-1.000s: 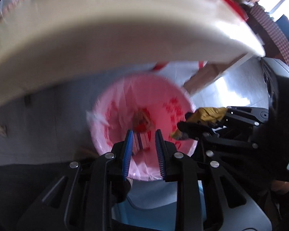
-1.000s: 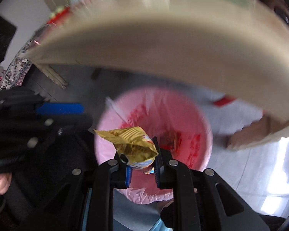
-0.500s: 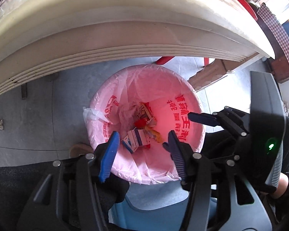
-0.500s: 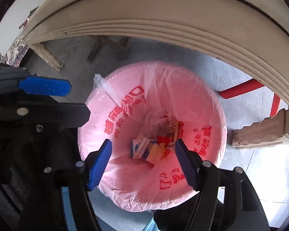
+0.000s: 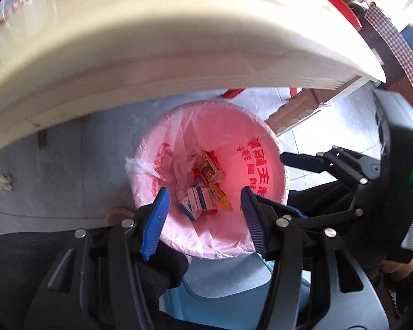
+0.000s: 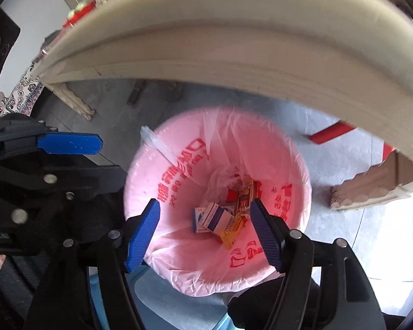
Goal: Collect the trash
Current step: 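Move the left tool to the white tissue while the right tool reaches the teal sword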
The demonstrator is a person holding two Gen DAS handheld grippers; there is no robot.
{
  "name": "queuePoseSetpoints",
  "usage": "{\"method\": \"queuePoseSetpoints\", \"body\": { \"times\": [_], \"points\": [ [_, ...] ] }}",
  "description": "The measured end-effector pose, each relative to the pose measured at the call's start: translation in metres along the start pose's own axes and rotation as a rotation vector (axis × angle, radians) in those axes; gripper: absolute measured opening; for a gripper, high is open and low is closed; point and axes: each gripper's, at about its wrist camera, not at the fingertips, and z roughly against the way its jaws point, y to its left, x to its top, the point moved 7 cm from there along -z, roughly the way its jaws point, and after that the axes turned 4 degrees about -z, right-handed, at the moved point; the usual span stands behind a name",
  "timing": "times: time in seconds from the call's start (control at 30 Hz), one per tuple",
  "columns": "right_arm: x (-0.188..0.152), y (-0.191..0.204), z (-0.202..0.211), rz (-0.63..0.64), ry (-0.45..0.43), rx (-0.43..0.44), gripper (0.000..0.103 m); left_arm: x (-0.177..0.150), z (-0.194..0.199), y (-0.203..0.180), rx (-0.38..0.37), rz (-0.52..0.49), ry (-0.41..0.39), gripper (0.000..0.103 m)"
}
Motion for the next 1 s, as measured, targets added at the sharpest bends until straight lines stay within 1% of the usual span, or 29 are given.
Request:
{"method": "queuePoseSetpoints", "body": {
  "times": [0.13, 0.2, 0.27, 0.33, 0.4, 0.47, 0.67, 0.73, 0.77, 0.83, 0.9, 1.0],
  "points": [
    [0.015, 0.003, 0.035, -0.007, -0.062, 0.013, 0.067, 0.008, 0.031, -0.005, 0.055, -0.033, -0.049, 0.054],
    [0.024, 0.005, 0.056, 0.004, -0.096, 0.015, 0.067, 0.012, 0.045, -0.006, 0.073, -0.045, -0.069, 0.054],
    [0.033, 0.007, 0.079, 0.021, -0.13, 0.01, 0.067, 0.018, 0.064, -0.007, 0.112, -0.065, -0.095, 0.055],
    [0.041, 0.009, 0.098, 0.042, -0.154, 0.007, 0.067, 0.023, 0.078, -0.009, 0.127, -0.081, -0.109, 0.055],
    [0.052, 0.012, 0.12, 0.069, -0.183, 0.002, 0.067, 0.028, 0.088, -0.009, 0.139, -0.089, -0.116, 0.057],
    [0.062, 0.013, 0.138, 0.091, -0.204, -0.002, 0.067, 0.034, 0.101, -0.008, 0.145, -0.099, -0.119, 0.06],
    [0.104, 0.014, 0.194, 0.131, -0.277, 0.008, 0.067, 0.062, 0.14, -0.001, 0.159, -0.11, -0.13, 0.061],
    [0.115, 0.013, 0.206, 0.135, -0.299, 0.014, 0.072, 0.074, 0.156, 0.004, 0.167, -0.111, -0.148, 0.061],
    [0.124, 0.013, 0.215, 0.139, -0.315, 0.019, 0.073, 0.082, 0.163, 0.007, 0.181, -0.112, -0.161, 0.061],
    [0.139, 0.013, 0.228, 0.146, -0.334, 0.032, 0.073, 0.095, 0.175, 0.01, 0.196, -0.115, -0.177, 0.061],
    [0.152, 0.012, 0.238, 0.157, -0.353, 0.026, 0.073, 0.105, 0.184, 0.012, 0.188, -0.121, -0.186, 0.061],
    [0.17, 0.012, 0.251, 0.184, -0.373, 0.013, 0.073, 0.124, 0.194, 0.014, 0.195, -0.133, -0.193, 0.062]
  ]
}}
